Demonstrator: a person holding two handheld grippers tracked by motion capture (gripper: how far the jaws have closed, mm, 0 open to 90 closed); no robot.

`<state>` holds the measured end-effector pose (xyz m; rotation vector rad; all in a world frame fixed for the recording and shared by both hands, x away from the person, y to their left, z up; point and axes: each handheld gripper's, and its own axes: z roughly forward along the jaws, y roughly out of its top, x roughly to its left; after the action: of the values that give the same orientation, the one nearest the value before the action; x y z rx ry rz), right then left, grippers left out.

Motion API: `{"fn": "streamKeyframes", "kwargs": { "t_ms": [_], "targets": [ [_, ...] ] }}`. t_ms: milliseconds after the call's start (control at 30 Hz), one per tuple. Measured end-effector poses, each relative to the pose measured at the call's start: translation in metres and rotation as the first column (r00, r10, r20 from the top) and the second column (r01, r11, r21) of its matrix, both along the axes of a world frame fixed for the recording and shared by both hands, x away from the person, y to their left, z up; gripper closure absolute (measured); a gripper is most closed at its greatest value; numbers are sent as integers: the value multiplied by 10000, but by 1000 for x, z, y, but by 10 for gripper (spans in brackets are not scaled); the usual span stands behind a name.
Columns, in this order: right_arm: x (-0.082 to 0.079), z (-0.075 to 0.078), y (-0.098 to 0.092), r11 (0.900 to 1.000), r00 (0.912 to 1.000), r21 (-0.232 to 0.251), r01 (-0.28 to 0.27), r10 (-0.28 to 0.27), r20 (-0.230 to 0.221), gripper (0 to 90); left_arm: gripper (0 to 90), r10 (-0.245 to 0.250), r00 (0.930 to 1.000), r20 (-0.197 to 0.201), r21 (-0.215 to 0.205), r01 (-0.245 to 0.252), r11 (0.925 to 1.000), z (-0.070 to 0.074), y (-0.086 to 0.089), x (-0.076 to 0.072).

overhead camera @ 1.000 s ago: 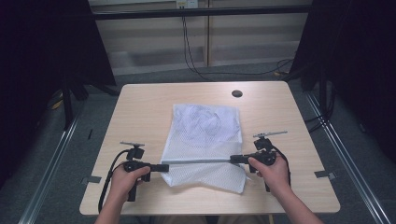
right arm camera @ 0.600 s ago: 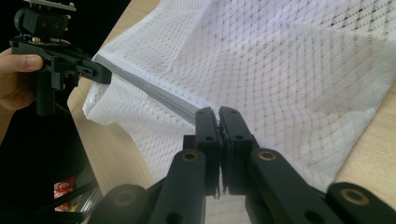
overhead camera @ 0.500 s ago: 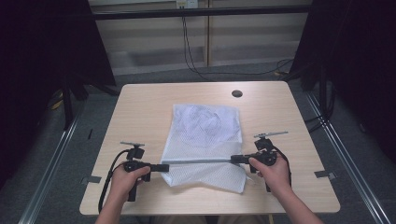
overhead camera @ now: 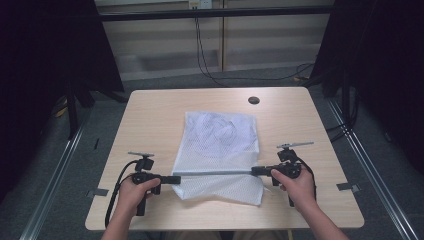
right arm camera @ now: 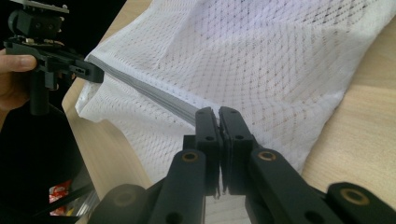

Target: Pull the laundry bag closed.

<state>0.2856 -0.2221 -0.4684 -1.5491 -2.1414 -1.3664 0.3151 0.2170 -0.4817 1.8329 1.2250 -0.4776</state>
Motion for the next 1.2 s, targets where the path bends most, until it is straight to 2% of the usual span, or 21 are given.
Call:
{"fn": "streamKeyframes", "kwargs": {
  "t_ms": [167,600,733,767,867,1200],
  "targets": [
    [-1,0,-4,10000,9999,-16,81,-81,61,869,885,175,9998,-107,-152,-177,9997,1,0,0],
    [-1,-1,-5,10000,9999,-26,88,-88,100,870,885,-35,10000,-80,-103,34,9999,0,0,0],
    [-1,-1,-5,9999,9999,-139,78,-76,97,869,885,-51,10000,-72,-30,51,10000,0,0,0],
    [-1,-1,-7,9996,9999,-257,106,-102,135,869,885,89,9999,-118,-92,-90,9999,0,1,0],
    [-2,-2,-10,9998,9998,-121,158,-156,98,869,885,12,10000,-52,-84,-12,10000,0,1,0],
    [-3,-2,-11,9998,9999,-115,131,-130,86,870,885,-67,9999,-102,-65,66,10000,0,0,0]
  ]
}}
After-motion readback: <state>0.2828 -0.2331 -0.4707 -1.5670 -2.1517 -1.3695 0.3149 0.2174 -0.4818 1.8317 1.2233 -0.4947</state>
